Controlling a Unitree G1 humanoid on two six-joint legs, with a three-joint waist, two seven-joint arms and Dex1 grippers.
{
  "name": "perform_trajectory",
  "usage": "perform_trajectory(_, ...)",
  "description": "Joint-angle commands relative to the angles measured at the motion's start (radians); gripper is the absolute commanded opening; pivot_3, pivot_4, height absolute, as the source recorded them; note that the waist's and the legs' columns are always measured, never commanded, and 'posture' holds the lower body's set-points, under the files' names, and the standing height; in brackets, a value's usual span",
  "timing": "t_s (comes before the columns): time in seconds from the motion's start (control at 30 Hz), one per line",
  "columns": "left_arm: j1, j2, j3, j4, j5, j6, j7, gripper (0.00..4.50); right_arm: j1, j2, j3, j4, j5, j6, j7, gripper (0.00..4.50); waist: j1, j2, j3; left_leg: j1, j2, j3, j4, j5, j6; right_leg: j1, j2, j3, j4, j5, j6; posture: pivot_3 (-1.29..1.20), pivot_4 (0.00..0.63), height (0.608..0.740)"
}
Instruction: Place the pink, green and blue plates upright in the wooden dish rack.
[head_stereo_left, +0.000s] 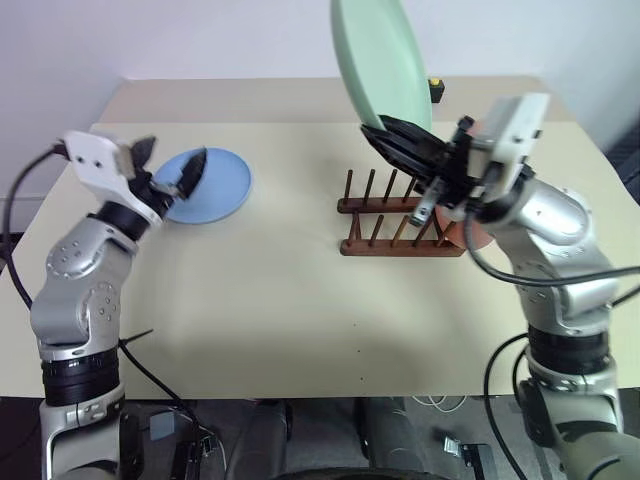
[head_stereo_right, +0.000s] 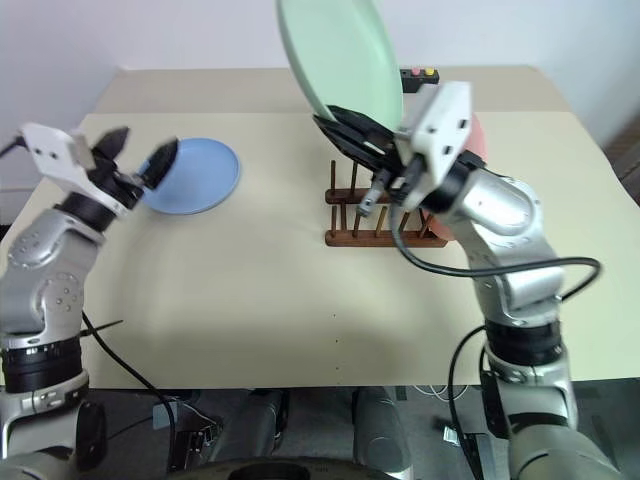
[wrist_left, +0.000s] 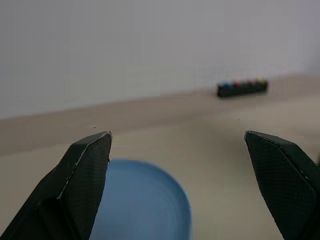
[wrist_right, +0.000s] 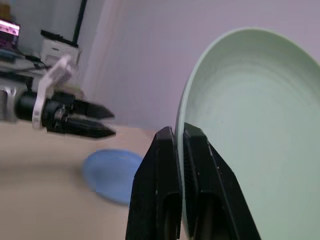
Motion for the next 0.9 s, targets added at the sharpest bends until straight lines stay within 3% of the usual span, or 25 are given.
perform_trajectory(0.03,0.037,0.018,-0.068,-0.076,0.001,-0.017,-0.086,4.34,0.027,-0.034,-0.088,-0.083,0.149,0.099,-0.024,0.00,0.000,0.000,0.000,0.000,0.000,0.000,0.000,0.000,0.000,0.000,0.000,0.000,0.000,0.000,0.000,0.00,0.150,0.740)
perform_trajectory(0.33,0.118,0.012,-0.266,-0.134,0.030,0.006,-0.199,4.34,0.097,-0.027,-0.224,-0.086,0.478,0.284,-0.194,0.00,0.000,0.000,0.000,0.000,0.000,0.000,0.000,0.000,0.000,0.000,0.000,0.000,0.000,0.000,0.000,0.00,0.150,0.740)
perform_trajectory(0.6,0.132,0.011,-0.350,-0.162,0.057,0.006,-0.240,4.34,0.119,-0.017,-0.218,-0.032,0.543,0.309,-0.267,0.00,0.000,0.000,0.000,0.000,0.000,0.001,0.000,0.000,0.000,0.000,0.000,0.000,-0.001,0.000,0.000,0.00,0.150,0.740)
perform_trajectory(0.9,0.128,0.002,-0.358,-0.161,0.077,0.005,-0.236,4.34,0.110,-0.001,-0.211,0.033,0.571,0.315,-0.289,0.00,0.000,0.000,0.000,0.000,0.000,0.001,0.000,0.000,0.000,0.000,0.000,0.000,-0.001,0.000,0.000,0.00,0.150,0.740)
